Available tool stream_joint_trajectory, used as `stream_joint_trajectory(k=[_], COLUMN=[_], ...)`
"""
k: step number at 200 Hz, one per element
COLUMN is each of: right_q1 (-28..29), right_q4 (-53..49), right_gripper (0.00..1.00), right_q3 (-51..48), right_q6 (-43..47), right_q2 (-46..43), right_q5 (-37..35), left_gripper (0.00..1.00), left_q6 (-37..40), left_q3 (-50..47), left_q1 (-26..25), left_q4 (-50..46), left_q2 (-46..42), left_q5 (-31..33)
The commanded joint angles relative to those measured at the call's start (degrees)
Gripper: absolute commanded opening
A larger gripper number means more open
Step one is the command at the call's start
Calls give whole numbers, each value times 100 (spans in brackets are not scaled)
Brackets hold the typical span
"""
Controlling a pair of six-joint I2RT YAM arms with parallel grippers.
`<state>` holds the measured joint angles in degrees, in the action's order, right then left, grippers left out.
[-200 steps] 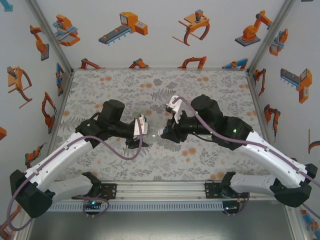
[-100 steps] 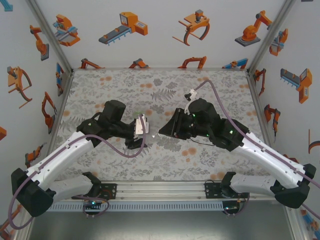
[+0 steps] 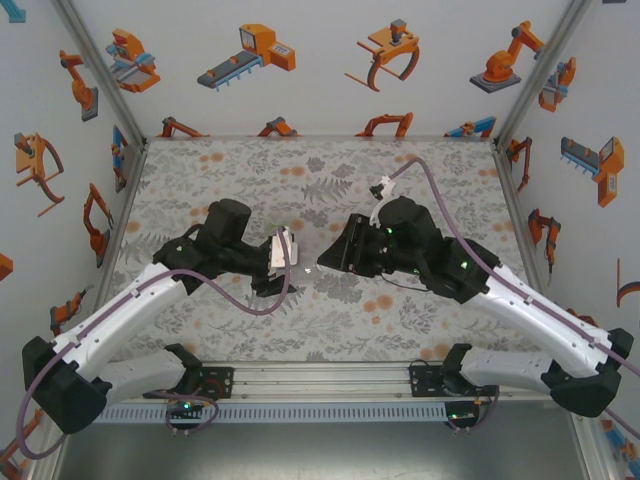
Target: Screw on the bottle caps
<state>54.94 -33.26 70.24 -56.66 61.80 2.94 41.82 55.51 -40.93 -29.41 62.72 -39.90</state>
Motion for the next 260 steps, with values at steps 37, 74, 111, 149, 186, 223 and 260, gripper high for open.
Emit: stream_joint_trajectory(k=[37, 74, 111, 149, 186, 223, 260], right_q1=[-23, -102, -98, -105, -98, -99, -90], right_q4=[275, 188, 188, 158, -315, -1100, -1062], right_gripper=[56, 56, 54, 54, 54, 54, 55], right_q3=[75, 231, 391, 499, 875, 1287, 1266], right_q6=[1772, 2680, 3844, 5120, 6545, 8155, 9091], right_q2=[-368, -483, -483, -518, -339, -35, 36], right_q5=[-188, -217, 37, 433, 1227, 2219, 2380], left_gripper=[0, 0, 0, 0, 0, 0, 0], left_q6=[45, 52, 56, 70, 106, 186, 235], left_q3=[118, 107, 105, 100, 97, 111, 127], left_q1=[-58, -62, -59, -58, -62, -62, -61], left_q4=[301, 296, 295, 295, 272, 182, 133], left_q2=[-60, -76, -98, -116, -119, -99, -94], left_q5=[-518, -521, -510, -510, -540, -607, -659])
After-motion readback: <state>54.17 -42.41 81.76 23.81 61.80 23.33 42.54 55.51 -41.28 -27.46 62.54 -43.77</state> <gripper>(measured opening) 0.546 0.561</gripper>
